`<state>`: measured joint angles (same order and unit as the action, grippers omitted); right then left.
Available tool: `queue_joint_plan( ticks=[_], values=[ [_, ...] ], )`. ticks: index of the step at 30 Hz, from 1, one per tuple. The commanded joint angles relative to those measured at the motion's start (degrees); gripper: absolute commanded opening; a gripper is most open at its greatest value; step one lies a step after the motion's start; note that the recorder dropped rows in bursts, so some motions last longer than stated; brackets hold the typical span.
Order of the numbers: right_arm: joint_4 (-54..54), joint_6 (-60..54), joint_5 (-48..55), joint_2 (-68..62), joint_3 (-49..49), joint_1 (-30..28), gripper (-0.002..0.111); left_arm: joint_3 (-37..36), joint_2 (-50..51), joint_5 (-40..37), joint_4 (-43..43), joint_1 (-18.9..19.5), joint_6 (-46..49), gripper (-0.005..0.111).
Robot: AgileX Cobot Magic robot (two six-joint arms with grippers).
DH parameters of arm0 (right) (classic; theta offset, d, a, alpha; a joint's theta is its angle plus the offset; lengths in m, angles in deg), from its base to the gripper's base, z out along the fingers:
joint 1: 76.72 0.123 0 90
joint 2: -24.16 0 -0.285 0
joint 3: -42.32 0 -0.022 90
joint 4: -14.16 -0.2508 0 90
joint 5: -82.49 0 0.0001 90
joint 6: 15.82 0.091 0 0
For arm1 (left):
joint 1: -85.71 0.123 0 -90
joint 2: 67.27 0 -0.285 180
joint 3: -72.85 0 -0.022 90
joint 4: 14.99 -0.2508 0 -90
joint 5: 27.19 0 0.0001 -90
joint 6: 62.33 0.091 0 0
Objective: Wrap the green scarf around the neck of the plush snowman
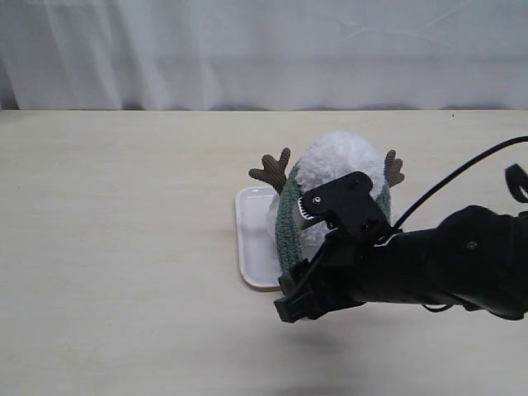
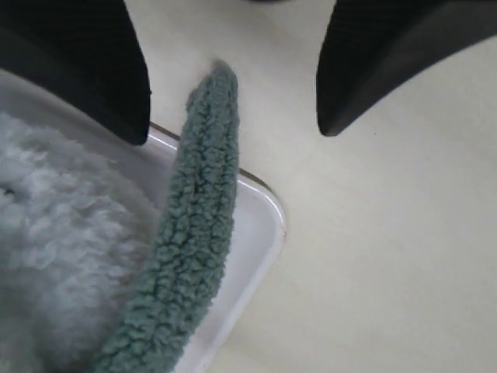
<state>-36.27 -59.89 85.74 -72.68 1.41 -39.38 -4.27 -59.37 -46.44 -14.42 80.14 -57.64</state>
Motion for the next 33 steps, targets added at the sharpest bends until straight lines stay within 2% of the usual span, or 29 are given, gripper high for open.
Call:
queue_joint_plan(
  ticks=[1,5,8,14,19,23,27,33],
  values=[
    [0.27,-0.04,-1.22,-3.74,1.71,0.12,0.06,-0.09,-0.12,0.74,-0.03,-0.48,-0.01,0.0],
    [0.41,-0.76,-1.67,-6.39,3.55,0.12,0.052,-0.09,-0.12,0.74,-0.03,-0.48,-0.01,0.0],
    [0.41,-1.33,-1.67,-7.96,4.55,0.12,0.04,-0.09,-0.12,0.74,-0.03,-0.48,-0.01,0.0],
    [0.41,-4.72,-2.4,-7.73,4.67,0.12,0.004,-0.09,-0.12,0.74,-0.03,-0.48,-0.01,0.0],
    [0.41,-10.96,-2.76,-4.01,4.67,0.12,0.004,-0.09,-0.12,0.74,-0.03,-0.48,-0.01,0.0],
    [0.41,-11.75,-2.35,-0.84,4.67,0.12,0.004,-0.09,-0.12,0.74,-0.03,-0.48,-0.01,0.0],
    [7.57,-19.23,0.03,-0.16,4.67,0.12,0.004,-0.09,-0.12,0.74,-0.03,-0.48,-0.01,0.0],
    [8.51,-14.14,3.36,-0.11,4.67,0.12,0.008,-0.09,-0.12,0.74,-0.03,-0.48,-0.01,0.0]
  ],
)
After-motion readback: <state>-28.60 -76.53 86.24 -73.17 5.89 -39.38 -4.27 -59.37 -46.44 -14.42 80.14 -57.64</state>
